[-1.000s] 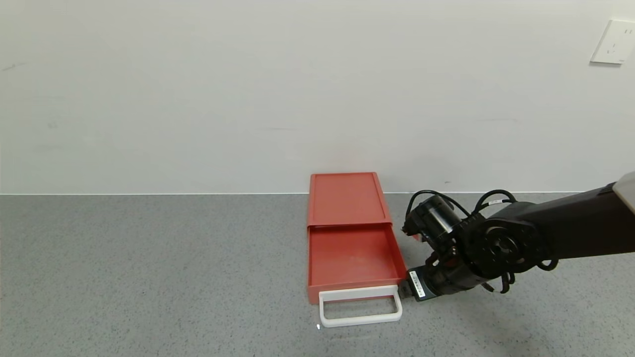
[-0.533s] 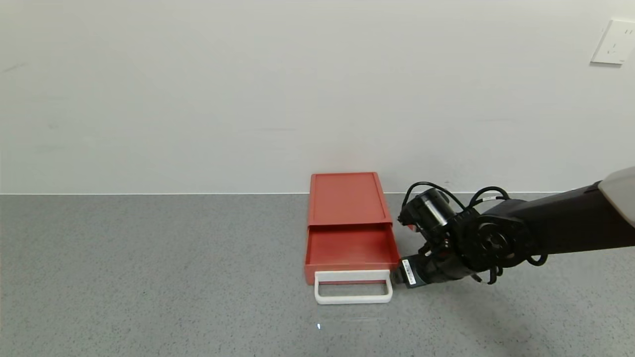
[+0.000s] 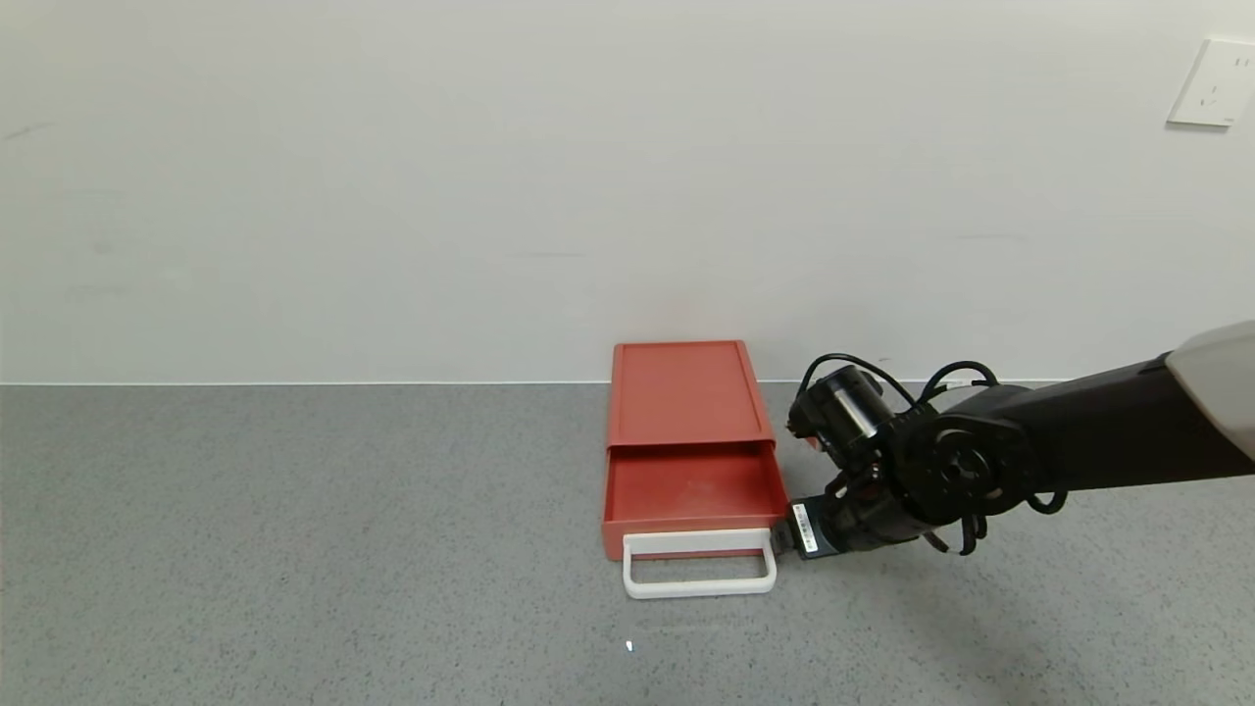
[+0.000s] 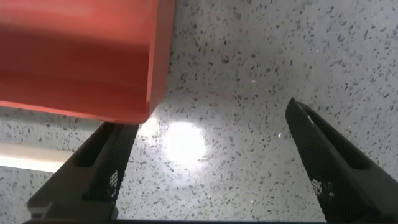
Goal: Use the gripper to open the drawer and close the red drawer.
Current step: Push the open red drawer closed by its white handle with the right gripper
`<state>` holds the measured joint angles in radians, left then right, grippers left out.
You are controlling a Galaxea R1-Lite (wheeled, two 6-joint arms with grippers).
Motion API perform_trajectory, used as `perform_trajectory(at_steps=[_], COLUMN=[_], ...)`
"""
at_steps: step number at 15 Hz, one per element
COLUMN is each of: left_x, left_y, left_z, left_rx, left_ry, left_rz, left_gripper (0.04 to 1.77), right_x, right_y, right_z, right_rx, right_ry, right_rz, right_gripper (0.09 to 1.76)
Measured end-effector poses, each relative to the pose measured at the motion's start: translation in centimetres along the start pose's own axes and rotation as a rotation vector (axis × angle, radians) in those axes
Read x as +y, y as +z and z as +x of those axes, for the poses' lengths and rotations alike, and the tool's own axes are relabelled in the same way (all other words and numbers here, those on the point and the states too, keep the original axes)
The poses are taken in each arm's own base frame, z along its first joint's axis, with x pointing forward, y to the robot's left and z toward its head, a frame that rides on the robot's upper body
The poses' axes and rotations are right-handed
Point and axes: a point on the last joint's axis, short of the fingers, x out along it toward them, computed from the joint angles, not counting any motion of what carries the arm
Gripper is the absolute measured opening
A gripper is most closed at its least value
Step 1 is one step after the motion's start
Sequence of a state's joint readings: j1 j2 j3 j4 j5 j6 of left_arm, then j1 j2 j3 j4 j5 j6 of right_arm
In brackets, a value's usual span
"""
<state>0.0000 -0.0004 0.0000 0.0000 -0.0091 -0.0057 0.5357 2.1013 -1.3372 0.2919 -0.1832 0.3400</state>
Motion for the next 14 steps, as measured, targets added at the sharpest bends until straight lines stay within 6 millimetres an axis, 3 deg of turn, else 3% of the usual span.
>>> perform_trajectory(at_steps=[14], left_x=[0.0], left_y=[0.0], left_z=[0.0], left_rx=[0.000], left_ry=[-0.001], left_rz=[0.002], left_gripper=[1.75], right_x=[-0.2], right_y=[2.8], right_z=[1.5], right_rx=[-0.061], right_ry=[0.004], right_rz=[0.104], right_gripper=[1.71])
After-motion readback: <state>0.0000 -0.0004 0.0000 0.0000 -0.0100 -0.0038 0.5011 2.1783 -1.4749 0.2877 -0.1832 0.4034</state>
